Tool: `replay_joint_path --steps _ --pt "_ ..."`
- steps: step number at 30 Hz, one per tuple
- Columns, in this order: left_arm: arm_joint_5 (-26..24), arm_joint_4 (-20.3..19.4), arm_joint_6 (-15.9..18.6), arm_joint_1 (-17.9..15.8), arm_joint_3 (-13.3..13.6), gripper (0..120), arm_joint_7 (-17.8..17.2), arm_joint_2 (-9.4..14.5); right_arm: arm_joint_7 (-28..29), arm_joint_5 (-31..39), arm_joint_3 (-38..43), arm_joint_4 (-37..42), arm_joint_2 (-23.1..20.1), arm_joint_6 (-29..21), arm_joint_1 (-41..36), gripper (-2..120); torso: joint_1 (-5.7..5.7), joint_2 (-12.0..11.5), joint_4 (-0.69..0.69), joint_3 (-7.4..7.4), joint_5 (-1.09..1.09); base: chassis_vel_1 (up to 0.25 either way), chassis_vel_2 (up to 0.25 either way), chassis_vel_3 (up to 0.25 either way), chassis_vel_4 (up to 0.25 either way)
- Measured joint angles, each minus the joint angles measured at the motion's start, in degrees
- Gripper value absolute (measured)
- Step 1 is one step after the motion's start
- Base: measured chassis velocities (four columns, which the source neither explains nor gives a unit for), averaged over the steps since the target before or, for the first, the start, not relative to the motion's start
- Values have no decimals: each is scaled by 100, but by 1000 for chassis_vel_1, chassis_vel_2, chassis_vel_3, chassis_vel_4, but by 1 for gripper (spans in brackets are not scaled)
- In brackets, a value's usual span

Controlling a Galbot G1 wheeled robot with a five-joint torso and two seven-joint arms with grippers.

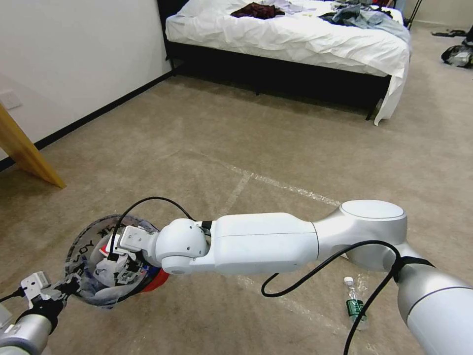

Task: Pick up the trash bin and place the garbage on the floor into it.

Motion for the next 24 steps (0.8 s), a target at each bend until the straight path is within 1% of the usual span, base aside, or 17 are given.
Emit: replay_joint_path --steps 1,2,6,11,24 --pt "0 0 0 0 0 2 0 0 0 0 0 0 0 0 0 100 0 0 0 0 0 0 0 0 0" --pt "-7 0 2 0 13 2 17 -9 4 10 -7 6 2 -3 9 100 -1 0 1 -1 -7 0 0 0 0" --pt "-21 -14 -6 4 31 1 70 -23 11 18 -19 4 17 0 8 100 -1 0 -3 -1 -3 0 0 0 0" --pt "-20 -19 -4 12 41 1 85 -28 20 16 -26 1 31 3 -25 100 -1 0 1 -1 -5 0 0 0 0" --pt "-6 0 -6 9 62 1 136 -31 66 22 52 -22 104 15 -116 100 -1 0 -1 -1 -4 0 0 0 0"
